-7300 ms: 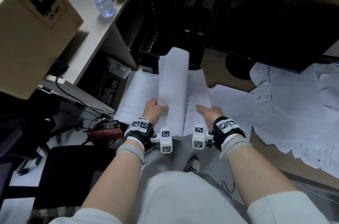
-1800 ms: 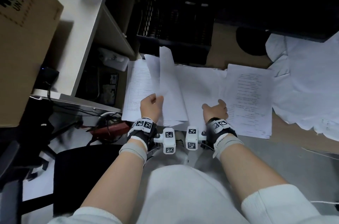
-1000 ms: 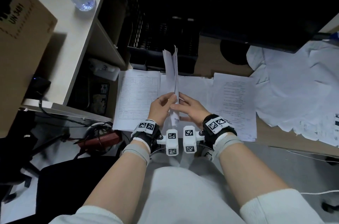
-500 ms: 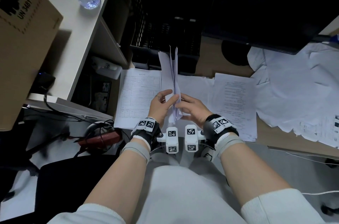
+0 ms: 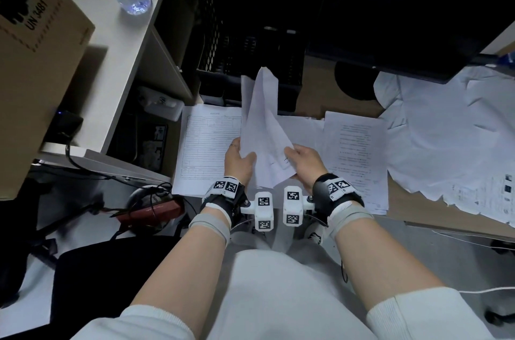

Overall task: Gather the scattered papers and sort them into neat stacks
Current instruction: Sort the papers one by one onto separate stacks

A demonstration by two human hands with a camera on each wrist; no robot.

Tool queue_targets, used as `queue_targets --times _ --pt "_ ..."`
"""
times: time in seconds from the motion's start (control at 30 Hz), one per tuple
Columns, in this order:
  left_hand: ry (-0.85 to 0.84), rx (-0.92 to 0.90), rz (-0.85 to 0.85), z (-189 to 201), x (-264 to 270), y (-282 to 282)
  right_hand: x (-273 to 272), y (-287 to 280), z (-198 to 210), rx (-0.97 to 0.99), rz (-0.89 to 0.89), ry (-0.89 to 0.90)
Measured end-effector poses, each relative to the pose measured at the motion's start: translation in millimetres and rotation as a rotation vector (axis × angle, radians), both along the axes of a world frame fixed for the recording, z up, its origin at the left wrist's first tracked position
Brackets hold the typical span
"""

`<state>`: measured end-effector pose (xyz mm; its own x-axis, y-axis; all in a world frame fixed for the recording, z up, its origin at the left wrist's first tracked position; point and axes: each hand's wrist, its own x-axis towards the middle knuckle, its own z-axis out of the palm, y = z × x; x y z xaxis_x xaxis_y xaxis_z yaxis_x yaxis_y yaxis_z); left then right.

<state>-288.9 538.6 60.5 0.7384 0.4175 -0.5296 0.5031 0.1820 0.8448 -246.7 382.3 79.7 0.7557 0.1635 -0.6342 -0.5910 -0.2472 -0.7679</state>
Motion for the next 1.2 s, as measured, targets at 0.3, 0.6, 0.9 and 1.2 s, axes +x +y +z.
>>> queue_targets --times 0.3,0.6,0.9,1.2 --pt "0.000 0.075 0.116 -8.8 -2.2 14.5 2.4 -28.7 -17.0 -0.481 -0.104 -0.107" --pt "-0.030 0.041 -0.005 -0.7 -2.8 4.1 2.1 -16.0 -20.9 -0.404 -0.021 0.223" --pt "0.115 0.360 0.294 -12.9 -46.5 72.1 0.0 36.0 -41.4 -0.400 0.063 0.176" --pt "0.161 0.489 0.410 -11.8 -96.3 119.6 -19.5 98.3 -88.4 -0.381 0.163 0.283"
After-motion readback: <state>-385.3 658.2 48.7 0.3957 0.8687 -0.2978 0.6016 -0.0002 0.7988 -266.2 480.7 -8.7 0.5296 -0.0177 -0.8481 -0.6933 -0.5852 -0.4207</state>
